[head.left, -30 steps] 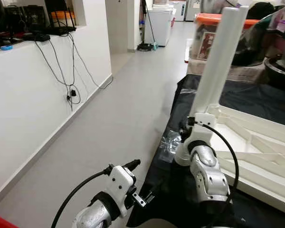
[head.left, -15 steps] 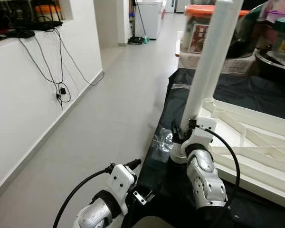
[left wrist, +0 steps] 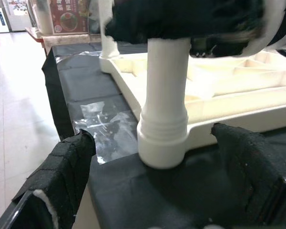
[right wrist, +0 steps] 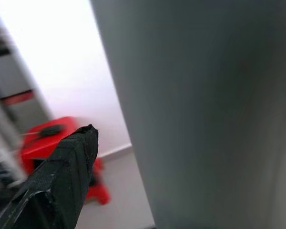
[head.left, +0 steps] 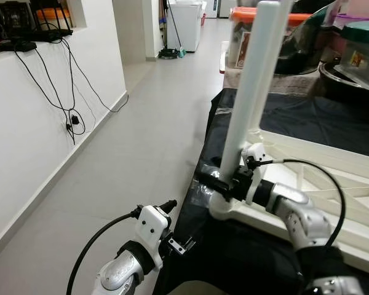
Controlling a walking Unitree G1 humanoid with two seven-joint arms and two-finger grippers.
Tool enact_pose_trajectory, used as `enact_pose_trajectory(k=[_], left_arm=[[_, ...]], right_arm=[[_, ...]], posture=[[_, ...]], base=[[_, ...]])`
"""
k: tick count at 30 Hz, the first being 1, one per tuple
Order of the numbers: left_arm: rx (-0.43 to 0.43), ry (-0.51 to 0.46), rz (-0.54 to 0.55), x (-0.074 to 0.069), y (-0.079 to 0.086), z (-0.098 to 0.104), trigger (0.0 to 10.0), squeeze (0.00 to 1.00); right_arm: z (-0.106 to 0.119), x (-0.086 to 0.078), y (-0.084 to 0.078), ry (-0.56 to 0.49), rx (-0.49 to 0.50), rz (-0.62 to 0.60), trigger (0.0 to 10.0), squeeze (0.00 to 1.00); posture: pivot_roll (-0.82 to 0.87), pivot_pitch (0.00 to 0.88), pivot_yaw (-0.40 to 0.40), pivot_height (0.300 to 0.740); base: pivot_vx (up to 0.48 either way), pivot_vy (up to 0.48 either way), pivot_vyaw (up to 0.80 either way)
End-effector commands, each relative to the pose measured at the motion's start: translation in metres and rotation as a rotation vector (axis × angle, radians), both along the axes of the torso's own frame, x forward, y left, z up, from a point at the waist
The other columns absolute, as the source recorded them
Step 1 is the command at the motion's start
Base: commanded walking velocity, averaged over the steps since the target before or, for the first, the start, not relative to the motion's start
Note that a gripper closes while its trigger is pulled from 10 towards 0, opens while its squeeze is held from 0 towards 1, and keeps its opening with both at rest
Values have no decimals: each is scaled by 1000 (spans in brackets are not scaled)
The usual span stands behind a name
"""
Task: Building children table
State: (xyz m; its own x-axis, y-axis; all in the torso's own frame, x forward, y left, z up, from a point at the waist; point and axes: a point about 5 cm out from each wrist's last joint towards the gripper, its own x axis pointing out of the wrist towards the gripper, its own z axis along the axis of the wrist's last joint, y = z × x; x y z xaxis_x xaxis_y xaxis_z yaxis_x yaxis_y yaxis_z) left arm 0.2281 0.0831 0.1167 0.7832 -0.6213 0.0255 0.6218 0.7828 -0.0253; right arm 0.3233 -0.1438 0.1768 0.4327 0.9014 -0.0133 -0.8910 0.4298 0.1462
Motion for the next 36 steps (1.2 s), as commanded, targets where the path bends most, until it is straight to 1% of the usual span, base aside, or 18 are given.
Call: enact_pose_trajectory(k=[1, 5, 6, 9, 10, 16, 17, 18, 21, 22, 25, 26, 27, 28, 31, 32, 33, 36], left_arm=[[0, 28, -4, 0, 0, -5, 10000, 0], [-2, 27, -2, 0, 0, -5, 10000, 0], [-2, 27, -2, 0, 0, -5, 10000, 0], [-3, 27, -1, 0, 0, -5, 10000, 0], [-3, 27, -1, 0, 0, -5, 10000, 0], [-4, 29, -1, -1, 0, -5, 10000, 0], [-5, 30, -2, -1, -1, -5, 10000, 0], [-5, 30, -2, -1, -1, -5, 10000, 0], [-10, 34, -3, -2, -1, -5, 10000, 0], [-10, 34, -3, -2, -1, -5, 10000, 0], [-11, 35, -5, -3, -1, -5, 10000, 0], [-11, 35, -6, -3, -1, -5, 10000, 0], [-11, 35, -6, -3, -1, -5, 10000, 0], [-11, 35, -7, -3, -1, -5, 10000, 0], [-11, 35, -7, -3, -1, -5, 10000, 0], [-11, 35, -7, -3, -1, -5, 10000, 0], [-11, 35, -7, -3, -1, -5, 10000, 0], [-11, 33, -7, -3, -2, -5, 10000, 0]], right_arm=[[-1, -5, 16, 22, 5, 153, 10000, 0], [-7, -1, 20, 21, -83, 241, 10000, 0], [-10, 3, 24, 5, -130, 258, 1765, 0], [-12, 5, 25, -6, -157, 274, 1765, 0], [-16, 7, 28, -13, -191, 260, 0, 0], [-21, 11, 30, -31, -235, 215, 0, 0], [-22, 14, 30, -47, -222, 124, 0, 0], [-22, 14, 30, -47, -222, 124, 0, 0], [-23, 27, 15, -21, -159, -363, 0, 0], [-23, 27, 15, -21, -159, -363, 0, 0], [-30, 33, -18, 77, -150, -946, 0, 0], [-33, 31, -26, 108, -147, -1068, 0, 0], [-33, 31, -26, 108, -147, -1068, 0, 0], [-37, 22, -31, 139, -135, -1216, 0, 0], [-37, 22, -31, 139, -135, -1216, 0, 0], [-41, 12, -32, 155, -128, -1330, 0, 0], [-41, 12, -32, 155, -128, -1330, 0, 0], [-48, -5, -19, 202, -91, -1447, 0, 0]], posture=[[75, 0, -28, 740], [82, 0, -30, 740], [83, 0, -30, 740], [83, 0, -30, 740], [87, 0, -32, 740], [86, 0, -32, 740], [85, 0, -32, 740], [85, 0, -32, 740], [86, 0, -40, 740], [86, 0, -40, 740], [75, 0, -36, 740], [75, 0, -36, 740], [75, 0, -36, 740], [74, 0, -36, 740], [74, 0, -36, 740], [76, 0, -33, 740], [76, 0, -33, 740], [80, 0, -39, 740]], base=[[0, 0, 0], [0, 0, 0], [0, 0, 0], [0, 0, 0], [0, 0, 0], [0, 0, 0], [0, 0, 0], [0, 0, 0], [0, 0, 0], [0, 0, 0], [0, 0, 0], [0, 0, 0], [0, 0, 0], [0, 0, 0], [0, 0, 0], [0, 0, 0], [0, 0, 0], [0, 0, 0]])
